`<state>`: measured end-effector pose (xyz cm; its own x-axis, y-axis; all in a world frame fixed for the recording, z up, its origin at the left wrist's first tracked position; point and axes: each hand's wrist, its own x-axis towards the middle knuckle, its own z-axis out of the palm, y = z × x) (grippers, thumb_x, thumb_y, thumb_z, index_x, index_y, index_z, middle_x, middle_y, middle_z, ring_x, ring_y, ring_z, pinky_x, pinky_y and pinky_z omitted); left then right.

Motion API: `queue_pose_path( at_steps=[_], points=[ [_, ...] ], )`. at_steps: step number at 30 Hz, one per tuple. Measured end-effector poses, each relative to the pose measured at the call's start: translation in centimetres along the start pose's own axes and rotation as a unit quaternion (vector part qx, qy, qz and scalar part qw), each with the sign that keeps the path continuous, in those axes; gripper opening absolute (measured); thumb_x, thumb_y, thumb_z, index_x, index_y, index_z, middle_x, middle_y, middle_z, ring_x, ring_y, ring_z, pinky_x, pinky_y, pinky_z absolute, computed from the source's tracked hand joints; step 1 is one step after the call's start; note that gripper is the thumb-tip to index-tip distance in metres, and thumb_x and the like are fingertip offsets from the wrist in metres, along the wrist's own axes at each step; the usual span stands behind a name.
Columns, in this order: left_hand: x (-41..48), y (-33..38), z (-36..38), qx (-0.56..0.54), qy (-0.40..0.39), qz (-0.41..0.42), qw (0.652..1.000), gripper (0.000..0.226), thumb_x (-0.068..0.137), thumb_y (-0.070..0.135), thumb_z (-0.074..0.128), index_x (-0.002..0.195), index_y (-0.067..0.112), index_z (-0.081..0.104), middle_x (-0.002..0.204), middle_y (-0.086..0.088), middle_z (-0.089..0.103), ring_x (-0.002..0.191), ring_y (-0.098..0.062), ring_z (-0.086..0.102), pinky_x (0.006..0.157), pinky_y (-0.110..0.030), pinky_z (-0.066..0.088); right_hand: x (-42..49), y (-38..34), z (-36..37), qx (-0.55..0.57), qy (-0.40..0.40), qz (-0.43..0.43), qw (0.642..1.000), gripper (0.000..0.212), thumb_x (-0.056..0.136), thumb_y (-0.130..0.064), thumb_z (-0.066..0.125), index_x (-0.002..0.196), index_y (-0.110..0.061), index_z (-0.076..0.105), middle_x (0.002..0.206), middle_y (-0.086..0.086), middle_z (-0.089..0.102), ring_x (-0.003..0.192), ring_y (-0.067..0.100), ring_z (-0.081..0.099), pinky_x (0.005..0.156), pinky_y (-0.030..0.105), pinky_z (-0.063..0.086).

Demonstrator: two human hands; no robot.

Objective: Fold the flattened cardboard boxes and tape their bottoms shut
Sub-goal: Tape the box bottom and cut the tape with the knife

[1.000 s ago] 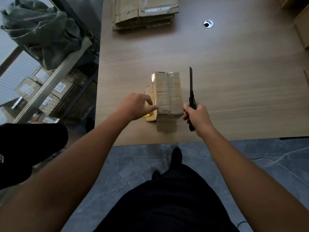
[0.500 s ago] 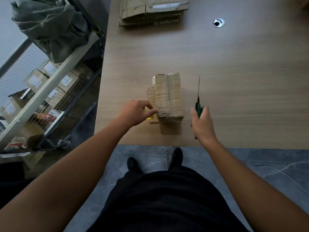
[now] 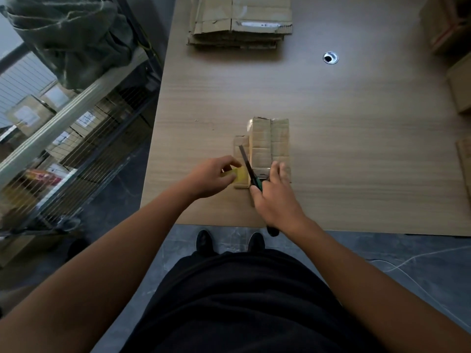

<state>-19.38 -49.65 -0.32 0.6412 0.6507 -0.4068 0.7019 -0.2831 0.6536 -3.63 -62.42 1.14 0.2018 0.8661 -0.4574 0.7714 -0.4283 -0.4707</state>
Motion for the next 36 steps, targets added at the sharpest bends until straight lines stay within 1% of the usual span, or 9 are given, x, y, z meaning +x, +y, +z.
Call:
queue_pose_path(
  at_steps=[3, 7, 14, 21, 24, 27, 30, 33, 36],
  points=[
    [0.3, -0.6, -0.2, 0.057, 0.026, 0.004, 0.998, 0.033, 0.097, 0.032, 0.063, 0.128, 0.023, 0.063, 0.109, 0.002, 0.062, 0.089, -0.014, 0.062, 0.082, -0.032, 0.053, 0.4, -0.7, -0.1, -0.003, -0.008, 0.012, 1.000, 0.057, 0.108, -0.041, 0.034, 0.129, 0.004, 0.062, 0.168, 0.019, -0.008, 0.155, 0.032, -0.016, 0.126, 0.045, -0.006],
    [1.3, -1.5, -0.8, 0.141, 0.037, -0.023, 0.989, 0.028, 0.094, 0.049, 0.061, 0.118, 0.035, 0.067, 0.110, 0.003, 0.052, 0.099, -0.019, 0.061, 0.089, -0.040, 0.054, 0.1, -1.2, 0.0, -0.024, -0.023, 0.022, 0.999, 0.055, 0.108, -0.042, 0.034, 0.126, 0.000, 0.065, 0.168, 0.016, -0.012, 0.154, 0.030, -0.020, 0.124, 0.044, -0.007],
    [2.3, -1.1, -1.2, 0.195, 0.008, 0.001, 0.981, 0.023, 0.097, 0.046, 0.060, 0.113, 0.031, 0.067, 0.127, 0.000, 0.052, 0.102, -0.019, 0.060, 0.087, -0.038, 0.054, 0.4, -2.2, 0.6, -0.087, -0.030, 0.043, 0.995, 0.058, 0.108, -0.045, 0.032, 0.129, -0.003, 0.066, 0.166, 0.017, -0.020, 0.152, 0.033, -0.024, 0.122, 0.047, -0.012],
    [-0.2, -2.7, -1.8, 0.194, 0.042, 0.013, 0.980, 0.019, 0.099, 0.041, 0.060, 0.111, 0.029, 0.069, 0.122, 0.005, 0.048, 0.099, -0.016, 0.057, 0.086, -0.036, 0.052, 0.7, -1.2, 3.0, -0.166, 0.011, 0.031, 0.986, 0.061, 0.106, -0.048, 0.032, 0.114, -0.004, 0.073, 0.160, 0.022, -0.033, 0.147, 0.038, -0.034, 0.121, 0.052, -0.019],
    [-2.6, -5.7, -2.7, 0.250, 0.064, -0.008, 0.966, 0.019, 0.101, 0.040, 0.057, 0.111, 0.030, 0.069, 0.128, 0.002, 0.049, 0.094, -0.020, 0.059, 0.086, -0.038, 0.048, 0.2, -0.9, 3.6, -0.147, 0.061, 0.006, 0.987, 0.056, 0.106, -0.045, 0.035, 0.099, -0.001, 0.069, 0.161, 0.031, -0.022, 0.149, 0.042, -0.029, 0.123, 0.056, -0.014],
    [-4.7, -9.0, -3.1, 0.304, 0.102, -0.029, 0.947, 0.023, 0.104, 0.040, 0.051, 0.113, 0.030, 0.069, 0.129, 0.000, 0.049, 0.084, -0.027, 0.059, 0.083, -0.038, 0.040, -0.7, -1.1, 4.7, -0.104, 0.158, -0.059, 0.980, 0.049, 0.105, -0.040, 0.040, 0.085, 0.000, 0.062, 0.163, 0.034, -0.007, 0.153, 0.043, -0.017, 0.124, 0.057, -0.005],
    [-6.3, -12.9, -3.3, 0.344, 0.114, -0.027, 0.932, 0.022, 0.104, 0.037, 0.050, 0.112, 0.029, 0.069, 0.132, -0.003, 0.048, 0.081, -0.028, 0.060, 0.090, -0.042, 0.038, -1.2, -2.5, 6.2, -0.087, 0.243, -0.126, 0.958, 0.047, 0.102, -0.037, 0.042, 0.085, 0.002, 0.063, 0.162, 0.033, 0.014, 0.155, 0.042, 0.002, 0.126, 0.056, 0.007],
    [-7.3, -16.1, -3.2, 0.368, 0.134, 0.010, 0.920, 0.010, 0.099, 0.028, 0.060, 0.104, 0.027, 0.069, 0.129, -0.007, 0.051, 0.082, -0.031, 0.061, 0.092, -0.046, 0.037, -0.6, -5.3, 8.8, -0.099, 0.237, -0.167, 0.952, 0.047, 0.103, -0.036, 0.041, 0.094, 0.003, 0.066, 0.146, 0.027, 0.043, 0.143, 0.042, 0.031, 0.121, 0.060, 0.021],
    [-7.7, -17.9, -2.6, 0.394, 0.120, 0.060, 0.909, 0.013, 0.094, 0.024, 0.057, 0.101, 0.028, 0.068, 0.127, -0.008, 0.051, 0.098, -0.033, 0.059, 0.098, -0.051, 0.032, 1.3, -8.6, 12.3, -0.124, 0.180, -0.108, 0.970, 0.041, 0.104, -0.039, 0.041, 0.106, -0.005, 0.064, 0.117, 0.012, 0.061, 0.113, 0.033, 0.055, 0.116, 0.059, 0.025]
  ],
)
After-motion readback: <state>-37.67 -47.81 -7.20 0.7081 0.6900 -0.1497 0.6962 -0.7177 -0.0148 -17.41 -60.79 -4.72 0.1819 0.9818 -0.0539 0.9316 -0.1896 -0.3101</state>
